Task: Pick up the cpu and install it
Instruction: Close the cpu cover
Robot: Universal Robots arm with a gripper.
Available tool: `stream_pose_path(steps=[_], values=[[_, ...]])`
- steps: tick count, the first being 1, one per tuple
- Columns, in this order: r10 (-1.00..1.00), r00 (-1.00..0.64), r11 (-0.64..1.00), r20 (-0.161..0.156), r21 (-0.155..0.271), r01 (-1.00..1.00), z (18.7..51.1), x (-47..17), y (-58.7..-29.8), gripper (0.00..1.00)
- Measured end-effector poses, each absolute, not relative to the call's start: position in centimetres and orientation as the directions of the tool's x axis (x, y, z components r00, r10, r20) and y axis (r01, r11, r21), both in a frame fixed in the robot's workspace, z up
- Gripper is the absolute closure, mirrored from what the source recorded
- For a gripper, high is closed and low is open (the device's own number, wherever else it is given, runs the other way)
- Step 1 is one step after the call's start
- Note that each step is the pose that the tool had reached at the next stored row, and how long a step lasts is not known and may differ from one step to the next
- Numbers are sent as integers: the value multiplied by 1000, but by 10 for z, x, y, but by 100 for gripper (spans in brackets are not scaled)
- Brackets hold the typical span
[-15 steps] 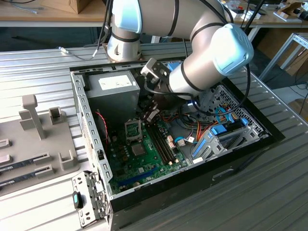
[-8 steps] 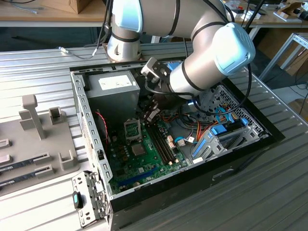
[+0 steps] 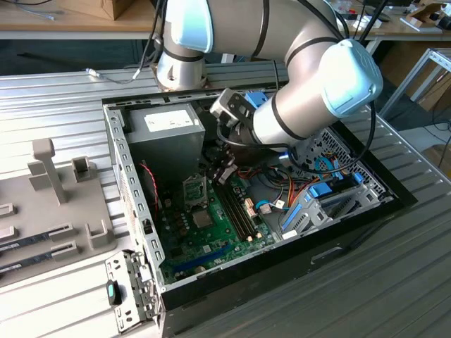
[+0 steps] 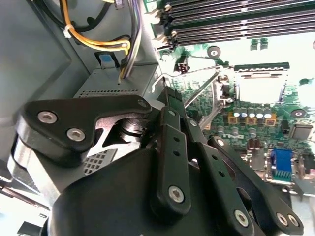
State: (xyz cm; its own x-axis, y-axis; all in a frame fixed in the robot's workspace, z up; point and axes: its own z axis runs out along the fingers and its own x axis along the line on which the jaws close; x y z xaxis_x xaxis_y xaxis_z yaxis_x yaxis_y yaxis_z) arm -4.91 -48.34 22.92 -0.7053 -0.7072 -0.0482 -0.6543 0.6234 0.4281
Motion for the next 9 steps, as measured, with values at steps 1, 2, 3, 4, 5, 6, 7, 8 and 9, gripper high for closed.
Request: stream_pose_path(steps=[1,2,3,4,5,6,7,8,9], values=[[-708,-704,622,-48,428,-655,229,-49,-485,89],[-709,-704,622,-49,428,-656,229,-49,-486,89],[-710,-703,621,-49,428,-657,229,-49,-488,89],[-711,-701,619,-49,428,-658,229,-49,-491,89],[-713,-700,618,-49,429,-659,229,-49,-493,89],[-714,-699,617,-49,429,-660,230,-49,-496,89],[-714,-698,616,-49,429,-661,230,-49,-497,89],[-715,-697,615,-49,429,-661,230,-49,-499,89],[-716,-696,615,-49,429,-662,231,-49,-501,89]])
